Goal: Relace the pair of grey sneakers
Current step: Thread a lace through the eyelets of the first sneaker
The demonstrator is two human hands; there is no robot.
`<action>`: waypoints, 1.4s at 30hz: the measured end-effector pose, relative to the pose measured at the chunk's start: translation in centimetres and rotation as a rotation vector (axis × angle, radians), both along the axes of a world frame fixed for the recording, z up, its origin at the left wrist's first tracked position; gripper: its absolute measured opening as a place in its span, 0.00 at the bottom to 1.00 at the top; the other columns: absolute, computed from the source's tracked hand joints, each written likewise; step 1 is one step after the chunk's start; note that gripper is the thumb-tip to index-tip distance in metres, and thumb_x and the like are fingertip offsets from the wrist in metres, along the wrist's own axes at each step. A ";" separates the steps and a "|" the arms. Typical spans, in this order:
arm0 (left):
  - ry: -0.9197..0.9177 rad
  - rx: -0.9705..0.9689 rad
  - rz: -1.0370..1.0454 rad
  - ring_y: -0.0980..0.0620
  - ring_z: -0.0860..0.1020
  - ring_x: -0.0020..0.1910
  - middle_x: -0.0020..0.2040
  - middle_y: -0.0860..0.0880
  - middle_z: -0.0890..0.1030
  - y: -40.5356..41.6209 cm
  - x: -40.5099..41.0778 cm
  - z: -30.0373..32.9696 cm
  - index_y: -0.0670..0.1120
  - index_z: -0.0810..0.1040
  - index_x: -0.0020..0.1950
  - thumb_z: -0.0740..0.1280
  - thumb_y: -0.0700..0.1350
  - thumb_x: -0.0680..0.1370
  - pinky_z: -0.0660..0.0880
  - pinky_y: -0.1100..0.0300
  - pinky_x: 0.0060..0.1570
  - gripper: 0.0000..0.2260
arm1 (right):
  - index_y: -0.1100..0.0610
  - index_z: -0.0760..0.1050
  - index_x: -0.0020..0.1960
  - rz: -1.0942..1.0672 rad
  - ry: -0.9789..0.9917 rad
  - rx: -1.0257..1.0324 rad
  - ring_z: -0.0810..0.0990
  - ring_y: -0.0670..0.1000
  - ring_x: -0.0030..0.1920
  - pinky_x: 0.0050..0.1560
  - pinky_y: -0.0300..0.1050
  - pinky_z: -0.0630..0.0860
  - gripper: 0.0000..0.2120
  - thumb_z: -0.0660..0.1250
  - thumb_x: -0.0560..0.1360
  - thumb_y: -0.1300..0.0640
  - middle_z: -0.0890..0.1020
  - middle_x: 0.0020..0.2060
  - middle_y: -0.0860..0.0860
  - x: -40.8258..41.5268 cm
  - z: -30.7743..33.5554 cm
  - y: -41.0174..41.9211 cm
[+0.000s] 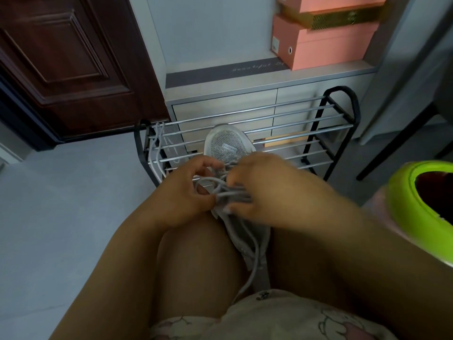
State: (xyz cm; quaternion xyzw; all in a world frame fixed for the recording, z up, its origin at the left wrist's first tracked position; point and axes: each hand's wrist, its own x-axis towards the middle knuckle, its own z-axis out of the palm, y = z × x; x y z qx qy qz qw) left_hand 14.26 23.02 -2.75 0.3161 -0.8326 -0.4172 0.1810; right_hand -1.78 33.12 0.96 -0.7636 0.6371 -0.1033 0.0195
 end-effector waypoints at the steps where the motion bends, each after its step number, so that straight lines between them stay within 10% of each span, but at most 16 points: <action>1: 0.006 -0.001 0.003 0.58 0.81 0.38 0.49 0.61 0.77 0.0 0.1 -0.1 0.64 0.73 0.57 0.74 0.39 0.70 0.77 0.70 0.40 0.24 | 0.50 0.75 0.51 0.003 0.078 0.019 0.73 0.50 0.54 0.52 0.45 0.67 0.12 0.63 0.74 0.43 0.76 0.49 0.49 0.9 -0.9 -0.8; 4: 0.034 0.032 0.006 0.58 0.82 0.42 0.51 0.61 0.76 -0.1 0.4 -0.2 0.66 0.72 0.58 0.75 0.39 0.69 0.77 0.70 0.43 0.27 | 0.55 0.75 0.58 0.018 0.184 0.070 0.70 0.52 0.61 0.59 0.44 0.63 0.14 0.60 0.77 0.49 0.75 0.57 0.50 1.1 -2.3 -1.4; 9: 0.047 0.040 -0.032 0.52 0.83 0.40 0.52 0.58 0.75 -0.2 0.6 -0.2 0.63 0.74 0.58 0.75 0.35 0.68 0.79 0.65 0.44 0.28 | 0.49 0.67 0.38 0.195 0.206 0.075 0.75 0.53 0.50 0.44 0.40 0.57 0.09 0.62 0.74 0.48 0.77 0.44 0.49 -0.3 -0.5 0.8; 14: 0.060 0.053 0.057 0.55 0.82 0.35 0.52 0.54 0.75 -0.3 1.0 -0.1 0.59 0.75 0.53 0.74 0.32 0.68 0.77 0.70 0.39 0.25 | 0.51 0.74 0.42 0.196 0.284 0.181 0.77 0.52 0.38 0.42 0.44 0.73 0.11 0.58 0.66 0.46 0.77 0.33 0.49 -2.0 -1.2 3.9; 18: 0.093 0.059 0.104 0.56 0.79 0.32 0.48 0.56 0.78 0.3 0.6 -0.2 0.56 0.75 0.48 0.72 0.31 0.69 0.77 0.68 0.36 0.21 | 0.52 0.72 0.37 0.110 0.221 0.183 0.73 0.50 0.37 0.32 0.39 0.60 0.12 0.62 0.71 0.44 0.72 0.30 0.47 -1.3 -0.6 3.2; 26: 0.063 -0.040 0.151 0.58 0.76 0.27 0.31 0.53 0.80 1.1 0.1 0.2 0.54 0.76 0.42 0.69 0.31 0.68 0.72 0.65 0.27 0.17 | 0.53 0.77 0.53 -0.062 0.289 0.137 0.74 0.55 0.56 0.58 0.49 0.63 0.10 0.61 0.76 0.51 0.78 0.53 0.51 2.3 -2.6 0.0; 31: 0.063 -0.082 0.165 0.59 0.78 0.29 0.32 0.51 0.80 1.2 0.0 0.0 0.50 0.77 0.39 0.70 0.30 0.67 0.75 0.67 0.31 0.14 | 0.54 0.69 0.35 0.141 0.340 0.199 0.71 0.51 0.35 0.33 0.40 0.59 0.09 0.59 0.75 0.58 0.71 0.33 0.49 1.4 -1.4 1.8; 34: 0.049 -0.128 0.121 0.62 0.78 0.31 0.34 0.57 0.79 1.5 -0.2 0.3 0.48 0.77 0.36 0.70 0.28 0.67 0.72 0.72 0.33 0.14 | 0.54 0.57 0.28 0.218 0.300 0.266 0.59 0.47 0.26 0.29 0.41 0.56 0.18 0.60 0.73 0.55 0.63 0.27 0.50 0.7 -0.2 3.0; 42: -0.140 -0.191 0.032 0.62 0.75 0.38 0.45 0.56 0.75 1.9 -1.3 1.5 0.54 0.83 0.41 0.67 0.33 0.70 0.68 0.75 0.36 0.15 | 0.49 0.70 0.35 -0.126 -0.064 0.198 0.71 0.44 0.33 0.34 0.42 0.70 0.17 0.62 0.71 0.37 0.73 0.31 0.47 -2.8 0.0 2.7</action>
